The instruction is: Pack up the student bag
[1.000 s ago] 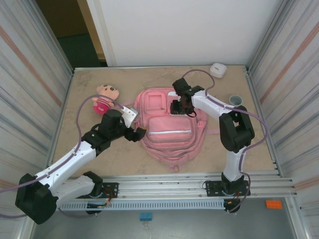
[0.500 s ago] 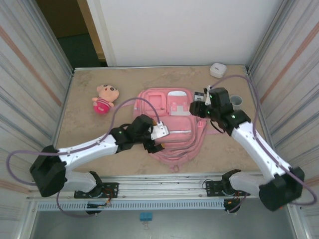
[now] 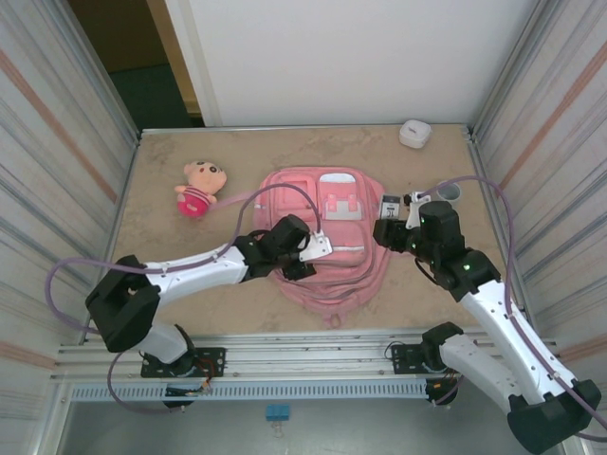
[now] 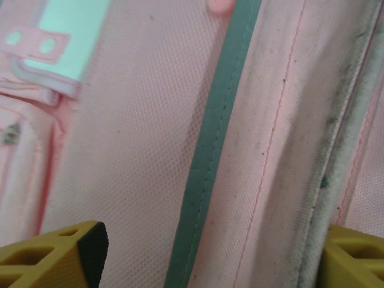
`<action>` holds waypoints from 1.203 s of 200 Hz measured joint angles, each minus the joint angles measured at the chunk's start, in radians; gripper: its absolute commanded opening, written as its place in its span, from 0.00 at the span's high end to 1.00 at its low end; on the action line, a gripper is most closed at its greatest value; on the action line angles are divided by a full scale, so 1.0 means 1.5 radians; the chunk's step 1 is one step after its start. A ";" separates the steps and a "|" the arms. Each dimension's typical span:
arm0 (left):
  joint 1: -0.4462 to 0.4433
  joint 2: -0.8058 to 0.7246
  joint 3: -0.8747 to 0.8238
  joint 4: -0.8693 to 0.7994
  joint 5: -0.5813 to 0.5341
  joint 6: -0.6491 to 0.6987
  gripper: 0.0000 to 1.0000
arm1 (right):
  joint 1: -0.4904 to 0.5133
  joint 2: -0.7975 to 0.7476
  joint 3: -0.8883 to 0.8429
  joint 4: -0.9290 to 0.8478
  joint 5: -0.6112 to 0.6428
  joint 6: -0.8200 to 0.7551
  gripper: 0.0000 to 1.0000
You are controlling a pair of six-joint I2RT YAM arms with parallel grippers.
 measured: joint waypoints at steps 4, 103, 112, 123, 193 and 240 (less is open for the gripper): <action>0.003 -0.006 0.000 0.006 0.002 -0.006 0.27 | 0.000 0.000 -0.002 0.000 -0.005 -0.005 0.59; 0.110 -0.045 0.012 0.065 0.095 -0.084 0.93 | 0.123 -0.043 -0.065 0.008 -0.094 -0.215 0.60; 0.116 -0.045 0.020 0.065 0.110 -0.090 0.93 | 0.171 -0.039 -0.068 0.013 -0.087 -0.260 0.59; 0.119 -0.045 0.029 0.064 0.127 -0.095 0.93 | 0.224 -0.026 -0.068 0.016 -0.075 -0.314 0.59; 0.123 -0.051 0.054 0.051 0.225 -0.131 0.93 | 0.279 0.221 -0.019 0.067 -0.005 -0.490 0.54; 0.126 -0.066 0.054 0.044 0.243 -0.142 0.91 | 0.268 0.300 0.024 0.124 0.064 -0.485 0.37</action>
